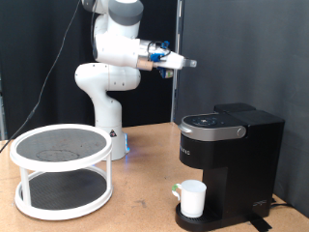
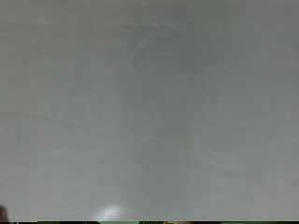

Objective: Make a cup of coffee with the keurig machine

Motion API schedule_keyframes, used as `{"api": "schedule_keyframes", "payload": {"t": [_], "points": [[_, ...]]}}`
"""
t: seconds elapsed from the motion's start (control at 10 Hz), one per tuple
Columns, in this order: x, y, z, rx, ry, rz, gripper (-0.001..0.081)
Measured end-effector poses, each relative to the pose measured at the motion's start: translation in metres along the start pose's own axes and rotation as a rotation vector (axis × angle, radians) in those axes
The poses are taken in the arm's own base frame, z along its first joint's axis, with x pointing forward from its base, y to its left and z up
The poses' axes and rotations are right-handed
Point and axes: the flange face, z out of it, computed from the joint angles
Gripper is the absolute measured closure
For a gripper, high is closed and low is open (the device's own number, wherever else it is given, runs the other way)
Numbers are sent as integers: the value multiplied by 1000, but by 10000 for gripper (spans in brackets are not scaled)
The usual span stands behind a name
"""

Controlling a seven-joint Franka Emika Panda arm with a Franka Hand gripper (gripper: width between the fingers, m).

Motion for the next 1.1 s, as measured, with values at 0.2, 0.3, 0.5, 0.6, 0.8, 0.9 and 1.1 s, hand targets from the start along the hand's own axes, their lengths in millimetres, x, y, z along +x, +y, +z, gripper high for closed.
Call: {"api": "schedule_keyframes", "payload": {"t": [0.2, 0.3, 0.5, 0.6, 0.8, 0.9, 1.1], "points": [[-27, 8, 11, 165, 77, -138, 72], [-40, 13, 16, 252, 151, -210, 72], [-63, 19, 21, 384, 350, -353, 72], [-73, 20, 24, 412, 476, -406, 72], [-83, 9, 28, 411, 525, -404, 72], [-83, 9, 28, 432, 510, -410, 72], [-85, 9, 34, 556, 668, -502, 72]]}}
